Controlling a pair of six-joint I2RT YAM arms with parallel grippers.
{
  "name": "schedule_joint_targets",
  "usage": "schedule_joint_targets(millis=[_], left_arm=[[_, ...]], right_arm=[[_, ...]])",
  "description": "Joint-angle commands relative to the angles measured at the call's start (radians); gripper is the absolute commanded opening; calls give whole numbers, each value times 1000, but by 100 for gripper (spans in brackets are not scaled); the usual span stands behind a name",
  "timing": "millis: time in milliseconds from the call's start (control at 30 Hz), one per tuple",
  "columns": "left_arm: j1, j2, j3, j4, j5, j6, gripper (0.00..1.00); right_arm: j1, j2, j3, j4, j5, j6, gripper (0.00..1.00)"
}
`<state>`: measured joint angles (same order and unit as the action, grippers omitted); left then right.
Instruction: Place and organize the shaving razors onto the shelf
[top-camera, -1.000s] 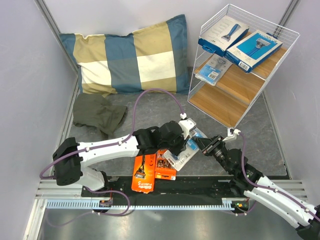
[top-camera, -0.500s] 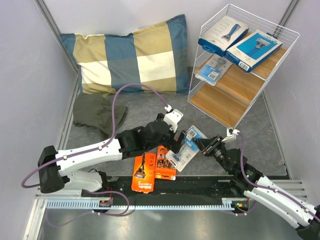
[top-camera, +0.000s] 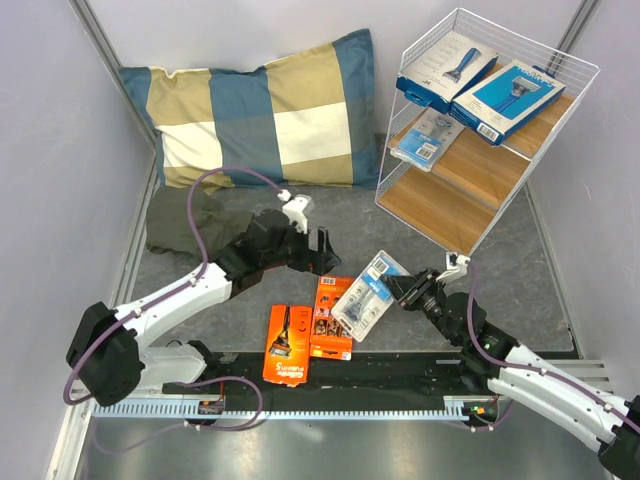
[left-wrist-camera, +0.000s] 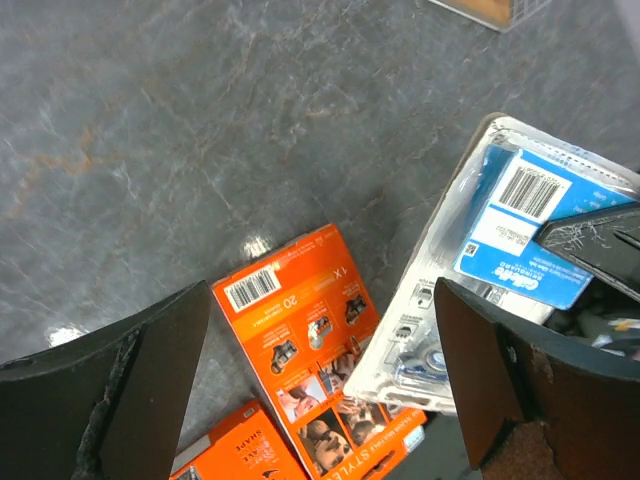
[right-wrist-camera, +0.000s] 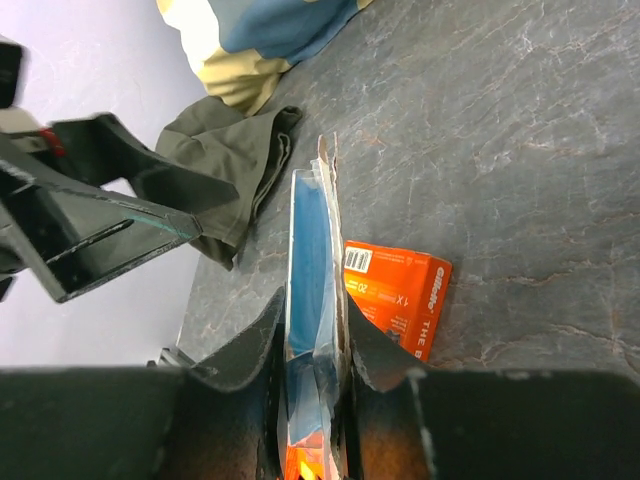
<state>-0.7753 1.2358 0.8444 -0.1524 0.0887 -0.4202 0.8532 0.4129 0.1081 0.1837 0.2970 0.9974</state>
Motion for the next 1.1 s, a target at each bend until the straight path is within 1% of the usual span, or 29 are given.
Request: schedule_joint_targets(millis=[0,100,133,200,233,300,333,367,433,567,600,633,667,767,800,900,933,1067], left_arm=[[112,-61,-109,270,336,-146,100],[165,-67,-169,364,436,-207,100],[191,-64,-183,432,459,-244,99],[217,-59,-232,508,519,-285,99],[244,-55,-249,590,537,-333,99],[274,-36,-303,692,591,-386,99],[304,-29,-321,736,620,-438,99],[317,-10,-335,828,631,-460,99],[341,13,-364,904,663,-511,99],[350,65,-389,1085,689,-594,99],[350,94,-398,1187,695,-615,98],[350,108,-403,1235,706,-658,98],[350,123,-412,1336,710,-678,98],[349,186,-436,1516,724,-768,97],[349,220,-441,1633,729,-813,96],[332,261,-446,1755,737,-857,93],[321,277,-446,1766,723,-859,91],[271,275,-447,1797,677,-832,88]], right_arm=[[0,50,74,149,25,-45,9],[-5,105,110,197,24,-77,10],[-8,139,120,221,22,-85,9],[-17,171,159,241,17,-103,9],[-23,200,171,262,13,-106,9],[-45,231,208,292,-7,-114,9],[-52,259,220,316,-15,-120,9],[-71,270,247,327,-21,-121,9],[-89,297,274,353,-47,-128,9],[-120,310,329,395,-53,-132,9],[-123,303,335,404,-50,-135,9],[-125,296,338,405,-41,-138,9],[-128,290,346,408,-33,-143,9],[-129,259,346,412,4,-149,9],[-131,244,344,413,8,-151,9],[-131,227,341,411,25,-143,9],[-131,224,338,413,27,-137,9],[-131,222,334,425,24,-121,9]])
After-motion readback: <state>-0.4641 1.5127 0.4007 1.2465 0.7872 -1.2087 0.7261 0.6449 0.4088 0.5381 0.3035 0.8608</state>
